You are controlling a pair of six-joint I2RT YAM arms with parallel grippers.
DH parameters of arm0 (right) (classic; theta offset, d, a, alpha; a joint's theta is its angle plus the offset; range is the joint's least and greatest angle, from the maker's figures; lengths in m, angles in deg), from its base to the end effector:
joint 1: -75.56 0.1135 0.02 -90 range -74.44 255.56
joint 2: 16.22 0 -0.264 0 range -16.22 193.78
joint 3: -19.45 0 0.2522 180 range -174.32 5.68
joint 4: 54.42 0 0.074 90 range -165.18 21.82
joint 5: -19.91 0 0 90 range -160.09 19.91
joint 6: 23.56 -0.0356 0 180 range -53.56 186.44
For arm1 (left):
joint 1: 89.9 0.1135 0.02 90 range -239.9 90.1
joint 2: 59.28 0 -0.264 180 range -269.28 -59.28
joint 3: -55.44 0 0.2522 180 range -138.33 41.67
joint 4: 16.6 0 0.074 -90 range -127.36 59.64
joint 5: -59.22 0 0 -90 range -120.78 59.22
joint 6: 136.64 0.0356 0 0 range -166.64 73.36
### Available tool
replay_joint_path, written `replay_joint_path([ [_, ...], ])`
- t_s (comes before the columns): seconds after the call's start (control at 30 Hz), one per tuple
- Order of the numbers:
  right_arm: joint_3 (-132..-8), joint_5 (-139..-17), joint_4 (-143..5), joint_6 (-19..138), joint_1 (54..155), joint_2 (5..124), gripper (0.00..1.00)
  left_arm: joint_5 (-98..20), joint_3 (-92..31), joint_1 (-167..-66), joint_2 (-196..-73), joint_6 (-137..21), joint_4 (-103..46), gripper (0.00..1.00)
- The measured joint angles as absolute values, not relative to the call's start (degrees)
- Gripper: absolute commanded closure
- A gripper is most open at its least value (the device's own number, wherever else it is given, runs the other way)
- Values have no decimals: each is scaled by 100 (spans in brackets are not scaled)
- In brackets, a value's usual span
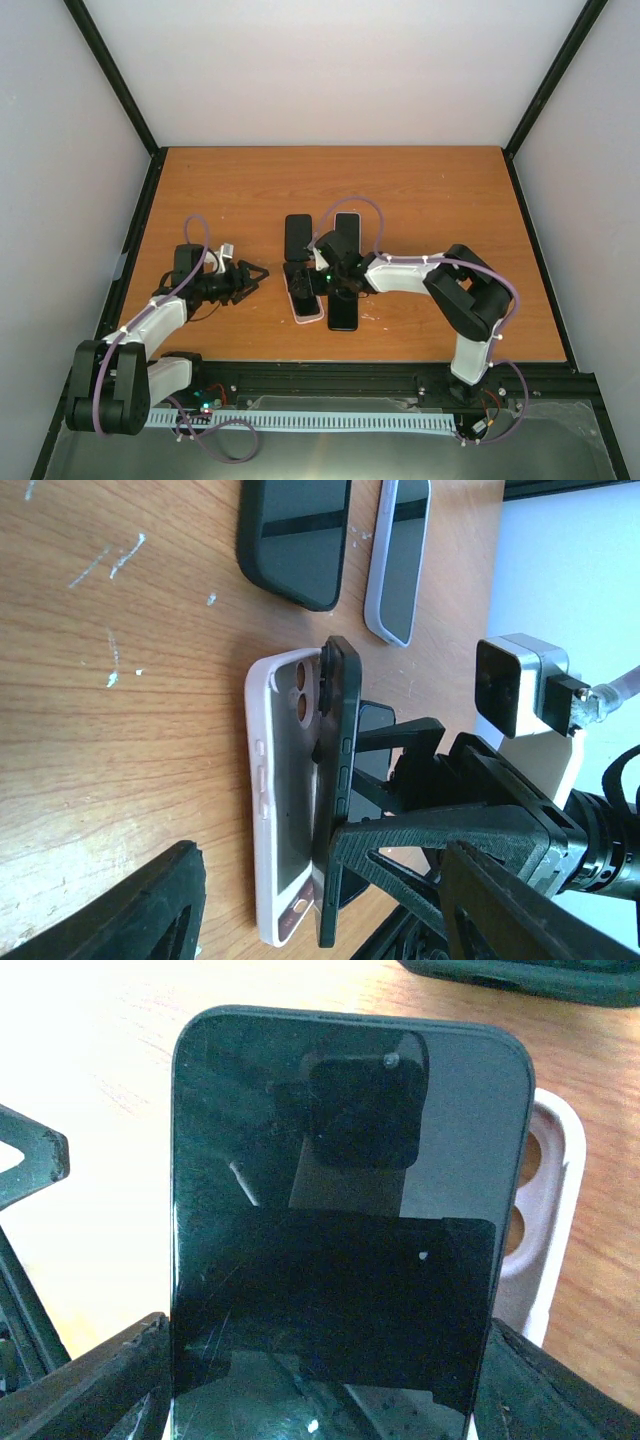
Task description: Put the phone into the phone case
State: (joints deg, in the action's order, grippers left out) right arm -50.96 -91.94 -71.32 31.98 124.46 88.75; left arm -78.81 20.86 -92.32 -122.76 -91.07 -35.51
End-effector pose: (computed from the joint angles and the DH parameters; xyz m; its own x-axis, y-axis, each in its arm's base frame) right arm 0.2284 0.2819 0.1417 -0.9060 -0.2396 -0.3490 -0.4114 0.6925 0.5926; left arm 0.1873 -0.0344 0.1554 -0.8976 -0.4306 -0.0940 -0.1418 0.4840 -0.8635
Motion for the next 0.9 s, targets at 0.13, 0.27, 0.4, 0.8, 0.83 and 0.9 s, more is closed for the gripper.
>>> replay_joint_path([
  [0.13, -4766, -9032, -6874, 2772, 12446, 8646, 40, -7957, 2118, -9297, -12313, -9166, -3389, 37],
  [0.27, -4593, -8892, -6715, 2475, 12464, 8549, 38, -7997, 2118, -9345, -12436, -9214, -3295, 37],
  [0.4, -4593, -8833, -6701, 2418, 12521, 8549, 33, -7990, 2121, -9431, -12468, -9264, -3245, 37],
  [0.8, -4643, -8859, -6804, 2285, 12632, 8567, 24, -7809, 2086, -9741, -12691, -9362, -3164, 38],
  [0.83, -4663, -8848, -6837, 2267, 12637, 8571, 22, -7789, 2066, -9769, -12720, -9364, -3162, 38],
  [0.9, -4702, -8829, -6894, 2230, 12637, 8584, 19, -7759, 2029, -9813, -12783, -9369, -3160, 39],
])
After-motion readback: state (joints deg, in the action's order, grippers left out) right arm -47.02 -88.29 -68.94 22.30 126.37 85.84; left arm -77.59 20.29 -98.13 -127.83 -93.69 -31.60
